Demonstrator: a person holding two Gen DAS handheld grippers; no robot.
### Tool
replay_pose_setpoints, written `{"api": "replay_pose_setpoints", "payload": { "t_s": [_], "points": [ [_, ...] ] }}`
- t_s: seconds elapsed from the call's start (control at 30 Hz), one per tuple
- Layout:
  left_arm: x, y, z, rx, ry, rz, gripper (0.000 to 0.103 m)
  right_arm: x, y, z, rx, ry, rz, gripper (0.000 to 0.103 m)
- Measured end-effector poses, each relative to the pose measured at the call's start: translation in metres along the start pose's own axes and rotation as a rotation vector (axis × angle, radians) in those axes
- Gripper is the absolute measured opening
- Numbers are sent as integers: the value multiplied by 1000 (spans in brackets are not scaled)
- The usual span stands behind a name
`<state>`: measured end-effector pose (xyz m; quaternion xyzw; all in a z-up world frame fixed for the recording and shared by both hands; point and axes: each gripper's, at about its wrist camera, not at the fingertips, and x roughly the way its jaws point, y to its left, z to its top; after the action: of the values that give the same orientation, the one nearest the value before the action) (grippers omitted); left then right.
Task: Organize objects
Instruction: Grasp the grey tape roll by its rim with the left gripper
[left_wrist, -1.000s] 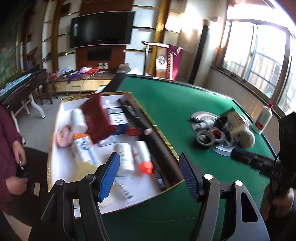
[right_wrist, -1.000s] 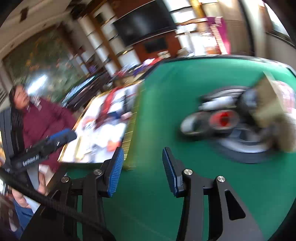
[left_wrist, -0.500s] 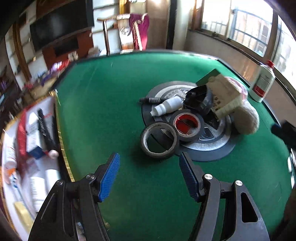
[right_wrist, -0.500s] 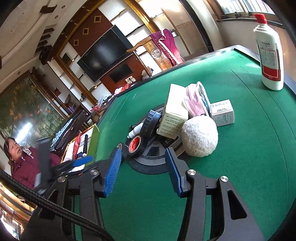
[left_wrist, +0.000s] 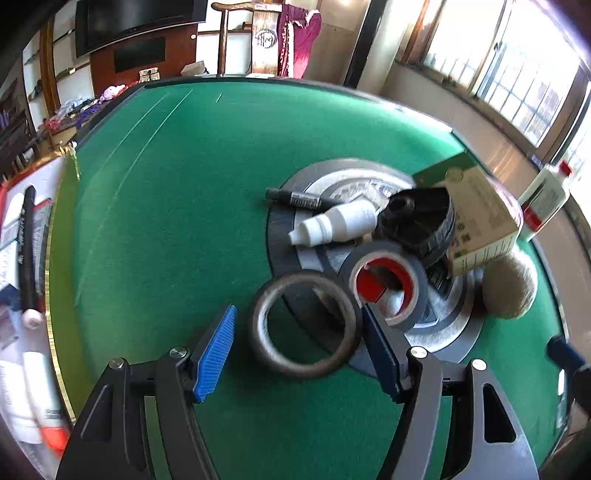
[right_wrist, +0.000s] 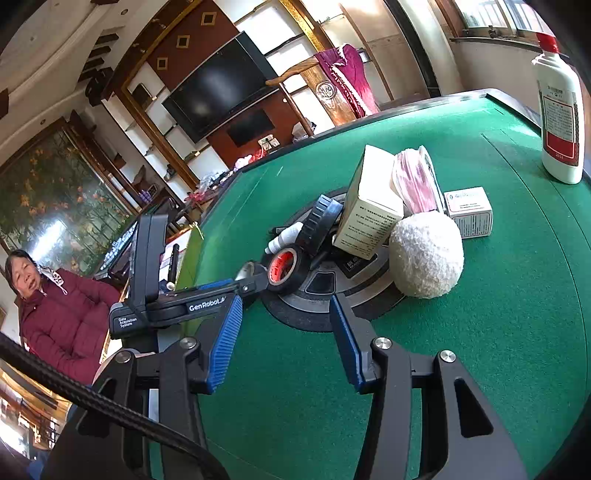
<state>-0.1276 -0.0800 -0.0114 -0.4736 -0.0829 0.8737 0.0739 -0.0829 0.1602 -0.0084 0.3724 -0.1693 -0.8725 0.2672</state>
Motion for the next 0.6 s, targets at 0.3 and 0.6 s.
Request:
{"api": "replay_pose_setpoints", "payload": {
  "t_s": [0.3,0.6],
  "points": [
    [-42,29,-14,-56,-83,16,52,25,13,-9,-108,34,-91,48],
    [-63,54,-8,-75,-145,29,52,78,55,-15,-326,107,-216,56]
  ]
}}
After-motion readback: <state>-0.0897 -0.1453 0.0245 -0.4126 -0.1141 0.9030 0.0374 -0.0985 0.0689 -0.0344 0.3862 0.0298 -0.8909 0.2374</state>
